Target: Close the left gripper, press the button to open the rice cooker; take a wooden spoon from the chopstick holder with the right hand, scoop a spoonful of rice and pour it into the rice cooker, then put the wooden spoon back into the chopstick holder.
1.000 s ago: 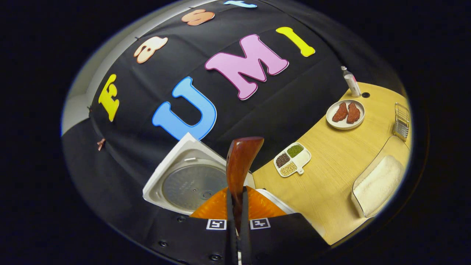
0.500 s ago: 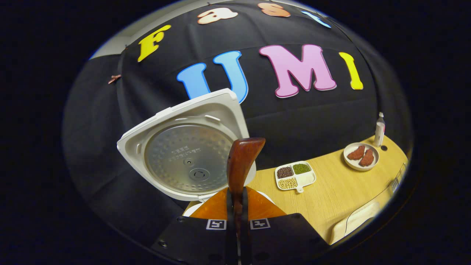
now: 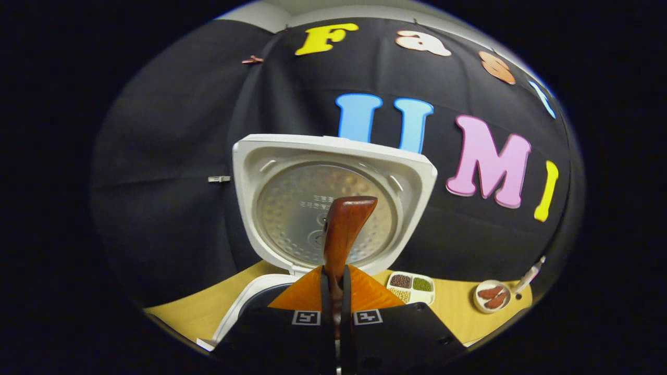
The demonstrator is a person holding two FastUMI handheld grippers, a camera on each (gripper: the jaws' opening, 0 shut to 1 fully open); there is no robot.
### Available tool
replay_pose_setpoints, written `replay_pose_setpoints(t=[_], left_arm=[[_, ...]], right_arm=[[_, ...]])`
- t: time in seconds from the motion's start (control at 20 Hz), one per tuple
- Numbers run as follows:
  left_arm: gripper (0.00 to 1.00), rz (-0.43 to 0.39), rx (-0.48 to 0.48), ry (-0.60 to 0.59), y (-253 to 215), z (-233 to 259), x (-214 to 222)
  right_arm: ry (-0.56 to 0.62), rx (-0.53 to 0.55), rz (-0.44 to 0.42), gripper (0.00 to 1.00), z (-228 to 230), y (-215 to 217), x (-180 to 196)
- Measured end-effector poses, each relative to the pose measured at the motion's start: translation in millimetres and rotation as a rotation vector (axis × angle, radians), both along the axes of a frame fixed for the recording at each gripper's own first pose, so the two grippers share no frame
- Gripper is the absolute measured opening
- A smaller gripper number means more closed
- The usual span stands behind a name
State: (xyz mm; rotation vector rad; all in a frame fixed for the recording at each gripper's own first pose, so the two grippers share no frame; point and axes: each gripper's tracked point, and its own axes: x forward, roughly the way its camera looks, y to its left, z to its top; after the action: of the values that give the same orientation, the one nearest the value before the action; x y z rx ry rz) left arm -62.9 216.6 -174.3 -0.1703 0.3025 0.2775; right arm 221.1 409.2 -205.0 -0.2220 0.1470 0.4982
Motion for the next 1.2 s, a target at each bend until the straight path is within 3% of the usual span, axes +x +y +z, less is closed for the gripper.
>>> replay_pose_setpoints(t=[0.3, 0.4, 0.55, 0.7, 0.85, 0.95, 1.2], left_arm=[[0.95, -0.007, -0.003, -0.008, -6.2, 2.4, -2.1], [0.95, -0.011, -0.001, -0.008, -9.4, 2.5, -3.2], [0.95, -0.008, 0.008, -0.009, -12.2, 3.6, -8.3], [0.94, -0.006, 0.012, -0.009, -15.0, 5.8, -13.0], [0.95, 0.0, 0.016, -0.007, -18.9, 7.7, -18.1], [0.95, 0.001, 0.023, -0.009, -23.0, 10.5, -22.0], [0.95, -0.025, 0.032, -0.012, -42.5, 18.1, -20.1]], right_arm=[[-0.249, -0.23, 0.183, 0.08, 20.3, 23.6, -36.0], [-0.268, -0.262, 0.222, 0.08, 13.0, 28.5, -45.4], [-0.22, -0.246, 0.216, 0.08, 10.9, 24.3, -39.3], [-0.088, -0.105, 0.151, 0.08, 8.2, 17.9, -33.3], [0.169, 0.18, 0.012, 0.12, 2.7, -1.8, -20.9], [0.317, 0.366, -0.088, 0.08, -1.8, -17.5, -19.2], [0.429, 0.619, -0.183, 0.08, 16.0, -56.9, -15.2]])
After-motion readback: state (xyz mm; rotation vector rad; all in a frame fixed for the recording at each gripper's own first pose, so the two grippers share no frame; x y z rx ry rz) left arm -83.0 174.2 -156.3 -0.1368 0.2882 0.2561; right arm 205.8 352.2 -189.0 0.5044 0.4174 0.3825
